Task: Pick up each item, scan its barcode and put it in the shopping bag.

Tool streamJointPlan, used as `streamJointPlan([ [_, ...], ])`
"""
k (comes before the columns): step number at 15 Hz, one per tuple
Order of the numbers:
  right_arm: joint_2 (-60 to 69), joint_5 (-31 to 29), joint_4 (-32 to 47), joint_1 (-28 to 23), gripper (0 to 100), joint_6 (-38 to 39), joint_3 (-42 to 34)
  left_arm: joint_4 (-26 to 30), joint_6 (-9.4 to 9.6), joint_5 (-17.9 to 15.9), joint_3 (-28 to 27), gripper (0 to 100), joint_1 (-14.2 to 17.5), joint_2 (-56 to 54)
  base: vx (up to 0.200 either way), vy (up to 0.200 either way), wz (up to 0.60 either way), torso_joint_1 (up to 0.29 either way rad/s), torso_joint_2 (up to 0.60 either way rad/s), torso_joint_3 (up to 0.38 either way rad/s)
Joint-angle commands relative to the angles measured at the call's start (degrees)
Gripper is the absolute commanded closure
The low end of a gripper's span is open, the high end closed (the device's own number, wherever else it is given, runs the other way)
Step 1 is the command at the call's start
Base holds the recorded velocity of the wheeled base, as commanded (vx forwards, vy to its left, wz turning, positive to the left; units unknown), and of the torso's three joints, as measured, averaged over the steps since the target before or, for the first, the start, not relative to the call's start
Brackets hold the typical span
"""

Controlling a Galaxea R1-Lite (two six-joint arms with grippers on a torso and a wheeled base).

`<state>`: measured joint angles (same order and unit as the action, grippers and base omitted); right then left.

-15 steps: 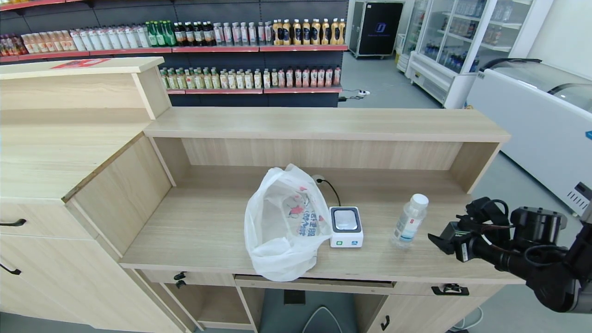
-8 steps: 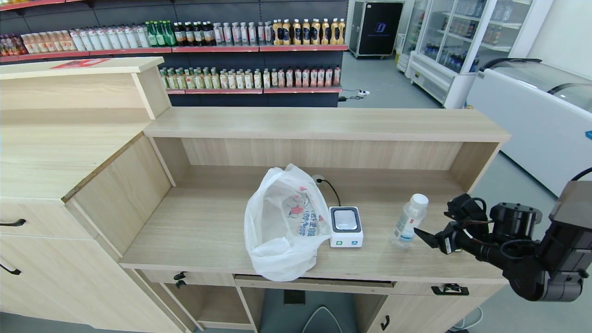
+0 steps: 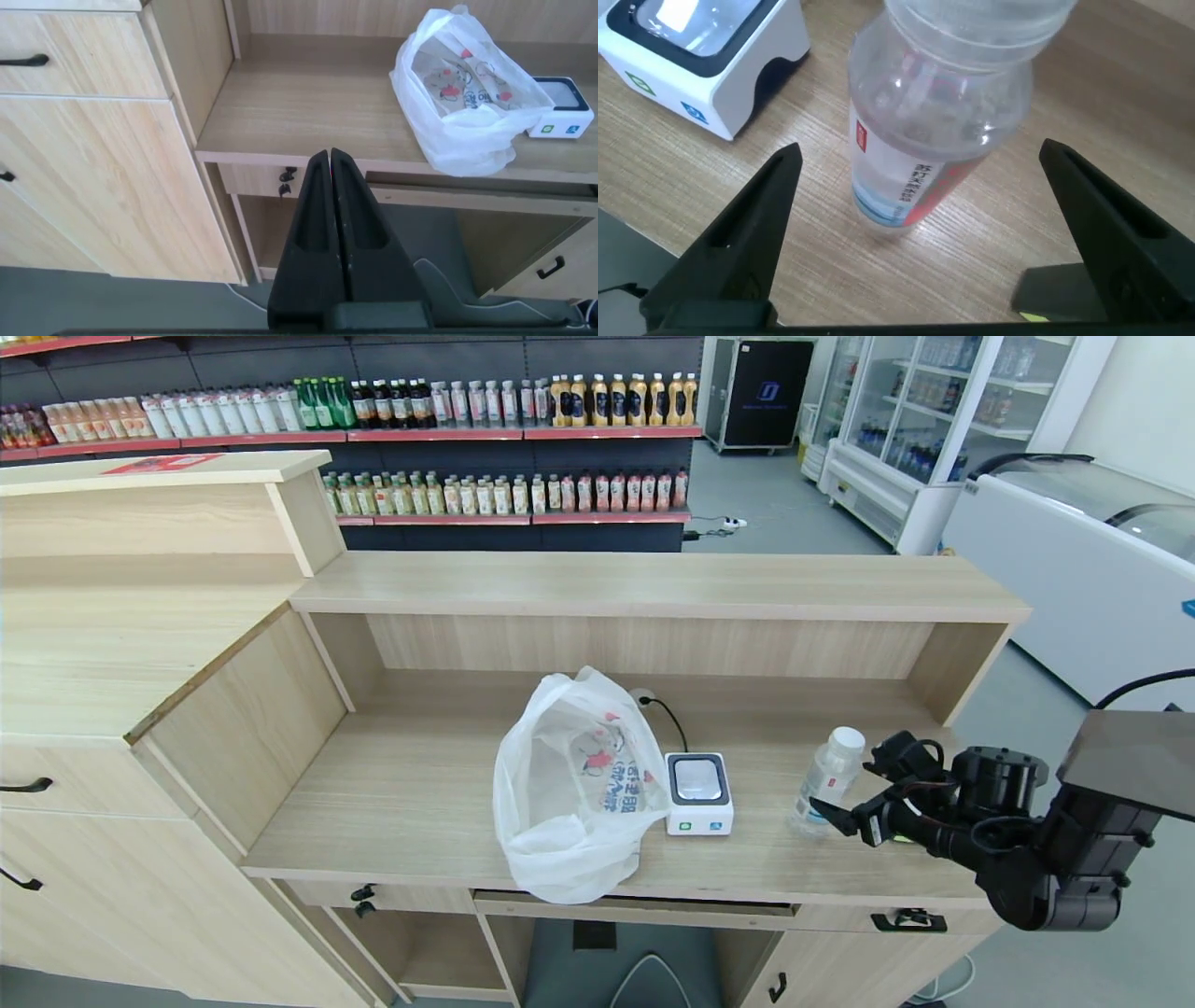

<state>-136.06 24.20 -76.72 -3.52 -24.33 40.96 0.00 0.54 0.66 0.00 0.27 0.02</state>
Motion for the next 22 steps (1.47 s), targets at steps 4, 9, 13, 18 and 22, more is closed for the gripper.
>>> streamJointPlan([
  [4,-4.4,0.7,-0.1,1.7,0,0.0,3.7,0.0,-0.01,0.0,0.0,100,0.0,0.0,0.0,0.0,0.0,0.0,0.0,0.0],
  [9,-6.4,1.6,-0.8,4.3,0,0.1,5.9,0.0,-0.01,0.0,0.0,100,-0.1,0.0,0.0,0.0,0.0,0.0,0.0,0.0],
  [13,-7.9,1.4,-0.7,4.5,0,0.2,7.8,0.0,-0.01,0.0,0.0,100,0.0,0.0,0.0,0.0,0.0,0.0,0.0,0.0],
  [18,-9.6,1.6,-0.7,4.3,0,0.4,11.5,0.0,-0.01,0.0,0.0,100,0.0,0.0,0.0,0.0,0.0,0.0,0.0,0.0],
  [22,-10.4,3.1,-0.6,4.1,100,1.8,12.5,0.0,-0.01,0.0,0.0,100,0.0,0.0,0.0,0.0,0.0,0.0,0.0,0.0],
])
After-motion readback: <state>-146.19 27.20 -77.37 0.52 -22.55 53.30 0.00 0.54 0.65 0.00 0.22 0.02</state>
